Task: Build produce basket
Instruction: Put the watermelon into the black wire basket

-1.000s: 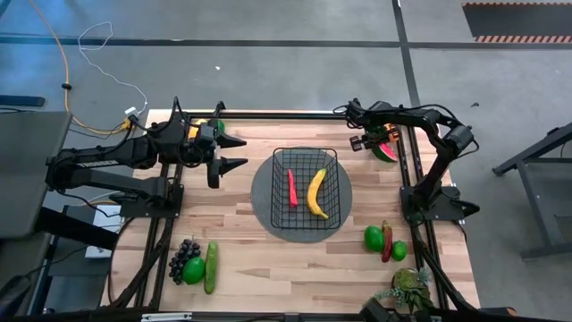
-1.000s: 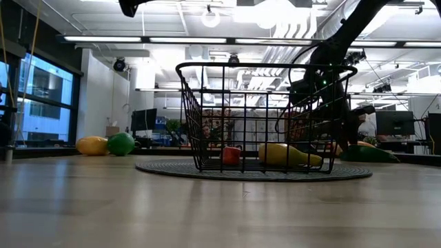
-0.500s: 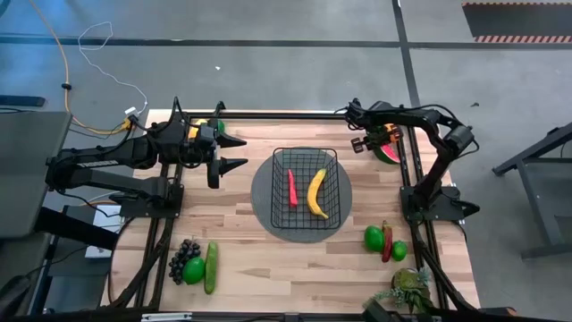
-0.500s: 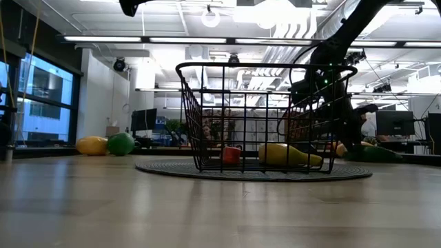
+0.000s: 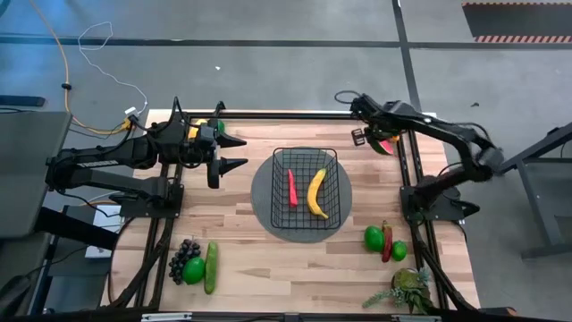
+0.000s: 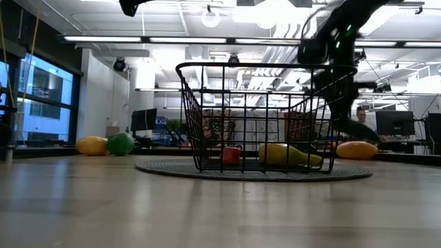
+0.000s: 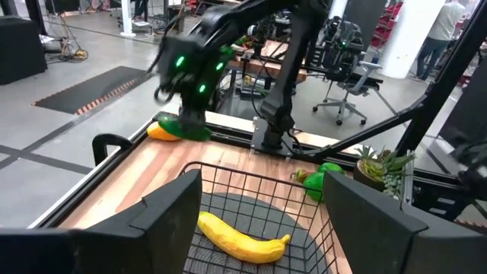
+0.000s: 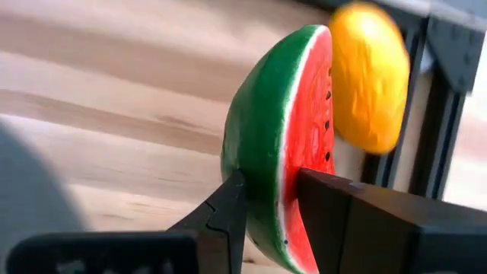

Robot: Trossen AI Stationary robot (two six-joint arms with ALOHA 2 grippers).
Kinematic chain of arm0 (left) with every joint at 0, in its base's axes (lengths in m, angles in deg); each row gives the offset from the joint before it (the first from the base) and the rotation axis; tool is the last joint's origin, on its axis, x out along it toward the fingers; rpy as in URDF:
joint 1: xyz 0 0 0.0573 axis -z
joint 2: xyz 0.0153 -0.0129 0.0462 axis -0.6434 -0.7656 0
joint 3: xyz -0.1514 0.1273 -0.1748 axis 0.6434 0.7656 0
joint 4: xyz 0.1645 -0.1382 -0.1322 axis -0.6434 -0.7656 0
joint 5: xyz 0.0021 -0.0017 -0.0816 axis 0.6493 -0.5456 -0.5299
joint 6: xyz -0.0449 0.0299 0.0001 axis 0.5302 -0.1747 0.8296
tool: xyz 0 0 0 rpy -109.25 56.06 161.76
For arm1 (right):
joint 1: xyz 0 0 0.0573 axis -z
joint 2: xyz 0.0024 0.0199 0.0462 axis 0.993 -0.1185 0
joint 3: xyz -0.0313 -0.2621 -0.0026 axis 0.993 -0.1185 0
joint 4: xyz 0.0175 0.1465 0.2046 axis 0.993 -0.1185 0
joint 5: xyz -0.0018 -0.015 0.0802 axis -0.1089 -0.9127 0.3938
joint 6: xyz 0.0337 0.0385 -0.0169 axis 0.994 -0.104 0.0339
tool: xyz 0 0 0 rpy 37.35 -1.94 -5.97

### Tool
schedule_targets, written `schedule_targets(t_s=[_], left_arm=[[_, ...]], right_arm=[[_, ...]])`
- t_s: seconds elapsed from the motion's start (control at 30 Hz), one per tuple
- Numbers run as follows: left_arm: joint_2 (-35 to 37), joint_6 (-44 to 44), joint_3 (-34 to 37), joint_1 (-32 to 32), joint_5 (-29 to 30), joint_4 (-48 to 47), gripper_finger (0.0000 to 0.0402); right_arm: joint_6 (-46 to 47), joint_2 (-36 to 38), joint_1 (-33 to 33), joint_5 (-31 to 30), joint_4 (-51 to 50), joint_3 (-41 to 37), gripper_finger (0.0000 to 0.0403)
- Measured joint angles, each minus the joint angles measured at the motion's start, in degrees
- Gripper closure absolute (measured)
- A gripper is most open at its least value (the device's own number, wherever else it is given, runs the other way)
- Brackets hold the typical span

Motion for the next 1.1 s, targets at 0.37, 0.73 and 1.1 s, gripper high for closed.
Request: schedule_targets(t_s=[0.37,0.73,1.1], left_arm=[[0.0,0.0,0.0,0.0,2.6,0.0,0.0137],[0.0,0.2,0.0,0.0,3.5,3.7,0.0137],[0.0,3.0,0.0,0.0,-0.1,6.5,0.0137]], right_arm=[[4.4,24.8,-10.9,9.4,17.2,0.0,0.0317],[1.5,28.9,-26.4,18.6,39.7,0.0,0.0317],[-0.6,21.4,-40.0,19.7,49.2,0.0,0.0317]])
